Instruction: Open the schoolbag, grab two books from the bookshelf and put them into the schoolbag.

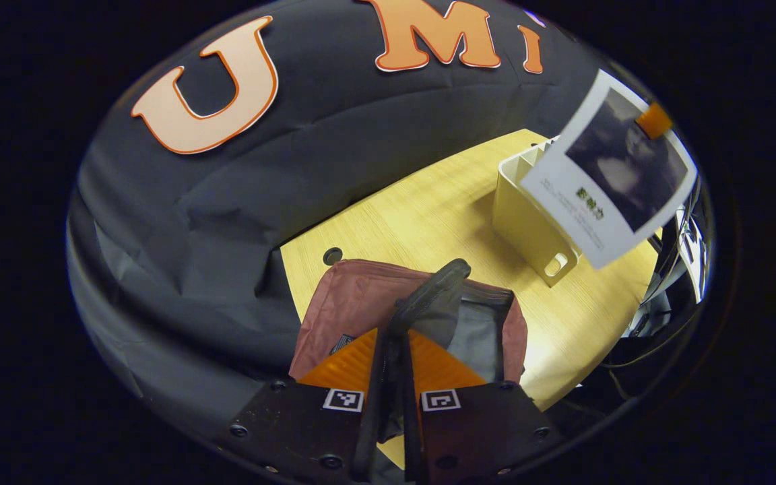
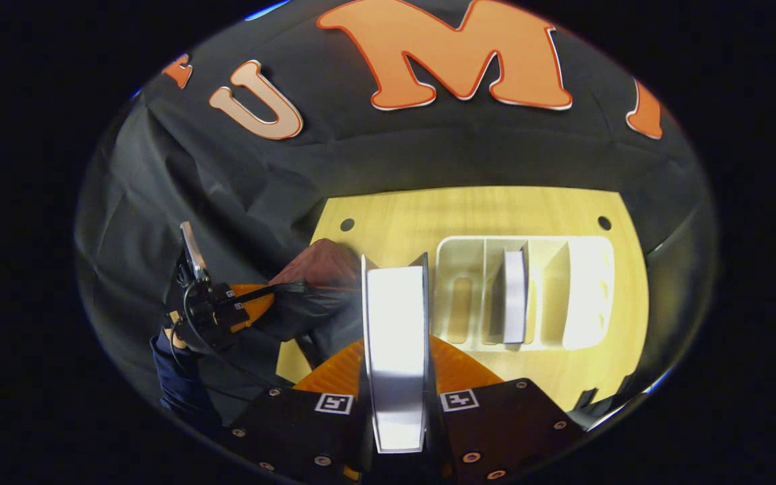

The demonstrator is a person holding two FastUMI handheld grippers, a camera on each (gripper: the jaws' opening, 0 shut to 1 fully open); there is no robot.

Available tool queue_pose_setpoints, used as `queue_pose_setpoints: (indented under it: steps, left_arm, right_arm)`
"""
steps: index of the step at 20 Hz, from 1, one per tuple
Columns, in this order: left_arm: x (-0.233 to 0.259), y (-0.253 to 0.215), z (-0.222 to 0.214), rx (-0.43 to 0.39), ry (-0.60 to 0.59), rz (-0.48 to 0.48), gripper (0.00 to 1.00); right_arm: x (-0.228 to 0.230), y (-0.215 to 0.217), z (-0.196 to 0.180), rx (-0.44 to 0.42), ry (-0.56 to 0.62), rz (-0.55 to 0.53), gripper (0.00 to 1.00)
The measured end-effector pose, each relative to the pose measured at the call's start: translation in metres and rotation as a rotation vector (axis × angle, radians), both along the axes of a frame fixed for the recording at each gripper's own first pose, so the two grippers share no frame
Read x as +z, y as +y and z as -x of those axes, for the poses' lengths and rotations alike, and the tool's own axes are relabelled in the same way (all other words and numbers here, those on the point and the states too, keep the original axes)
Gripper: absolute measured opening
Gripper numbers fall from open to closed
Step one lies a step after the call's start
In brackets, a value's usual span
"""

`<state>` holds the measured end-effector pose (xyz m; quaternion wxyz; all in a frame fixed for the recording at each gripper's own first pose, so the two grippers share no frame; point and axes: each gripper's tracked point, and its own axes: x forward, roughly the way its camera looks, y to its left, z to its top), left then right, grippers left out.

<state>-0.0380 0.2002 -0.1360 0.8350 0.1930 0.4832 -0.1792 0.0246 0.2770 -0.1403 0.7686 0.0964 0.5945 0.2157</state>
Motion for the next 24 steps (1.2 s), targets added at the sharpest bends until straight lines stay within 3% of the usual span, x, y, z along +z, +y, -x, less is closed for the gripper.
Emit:
queue_pose_setpoints:
  steps: [6,10,15,24]
  left_arm:
    - [0.004,-0.004,-0.004,0.01,0.03,0.012,0.13]
    - [0.008,-0.004,-0.006,0.022,0.044,0.013,0.12]
    - [0.01,-0.003,-0.004,0.034,0.05,0.015,0.1]
    - [0.024,-0.031,0.015,-0.032,0.057,0.078,0.1]
  right_arm:
    - [-0.038,0.061,0.039,-0.038,0.076,-0.163,0.32]
    - [-0.08,0.102,0.061,-0.077,0.116,-0.205,0.31]
    - [-0.136,0.132,0.076,-0.208,0.21,-0.249,0.31]
    - [-0.141,0.152,0.09,-0.33,0.296,-0.411,0.31]
